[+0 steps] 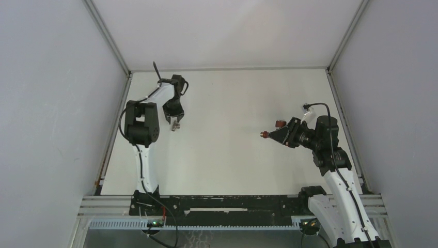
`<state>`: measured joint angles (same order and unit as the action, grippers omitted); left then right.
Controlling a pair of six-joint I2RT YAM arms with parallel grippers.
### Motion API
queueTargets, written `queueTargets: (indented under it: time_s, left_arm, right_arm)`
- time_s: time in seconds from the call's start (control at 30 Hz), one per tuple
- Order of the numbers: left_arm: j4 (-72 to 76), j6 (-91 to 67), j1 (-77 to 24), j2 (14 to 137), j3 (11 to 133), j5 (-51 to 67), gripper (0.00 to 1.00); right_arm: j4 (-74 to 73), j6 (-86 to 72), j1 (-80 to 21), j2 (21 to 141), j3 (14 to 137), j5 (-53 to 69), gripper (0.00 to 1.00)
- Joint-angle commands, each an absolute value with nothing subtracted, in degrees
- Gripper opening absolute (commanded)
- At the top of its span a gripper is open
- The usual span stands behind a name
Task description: Install the water faucets
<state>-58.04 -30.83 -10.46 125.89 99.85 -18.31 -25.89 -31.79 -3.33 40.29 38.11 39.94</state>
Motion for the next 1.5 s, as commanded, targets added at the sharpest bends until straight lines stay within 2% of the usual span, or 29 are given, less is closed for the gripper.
queueTargets:
  time_s: [0.0,0.23,0.4,0.47,0.53,0.67,0.9,1.17,1.47]
  left_arm:
    - [-57.0,-29.1,-10.2,122.5,97.6,-12.9,0.49]
    - [-49.3,-33.6,-10.6,119.1,92.3,-0.7,0.49]
    - [-48.7,-33.3,-12.5,114.5,91.3,0.2,0.65]
    - [-48.9,-32.4,-12.6,111.8,90.1,-2.3,0.72]
    - [-49.6,-31.3,-12.6,109.7,88.0,-6.6,0.75]
    - [-50.4,-27.6,-13.0,106.5,82.4,-11.0,0.68]
    - [-51.4,-22.0,-17.6,108.3,80.3,-16.7,0.65]
    - [-51.0,-20.6,-17.6,112.9,82.0,-15.8,0.62]
    - [-49.3,-19.3,-15.4,113.9,82.7,-13.7,0.47]
  right_arm:
    - [-22.6,-32.0,-2.8,39.7,40.9,40.5,0.00]
    - [-23.4,-31.6,-2.9,39.4,40.9,40.3,0.00]
    - [-23.7,-31.8,-2.8,38.8,40.9,40.3,0.00]
    - [-23.9,-31.7,-2.7,38.8,40.8,40.1,0.00]
    - [-24.0,-31.6,-2.7,38.8,40.9,40.1,0.00]
    - [-23.8,-31.6,-2.7,38.9,40.8,40.1,0.00]
    - [-22.6,-32.3,-2.7,39.3,40.5,41.0,0.00]
    - [-23.6,-31.7,-2.7,38.4,40.5,40.8,0.00]
    - [-22.7,-31.9,-2.7,38.5,40.5,41.3,0.00]
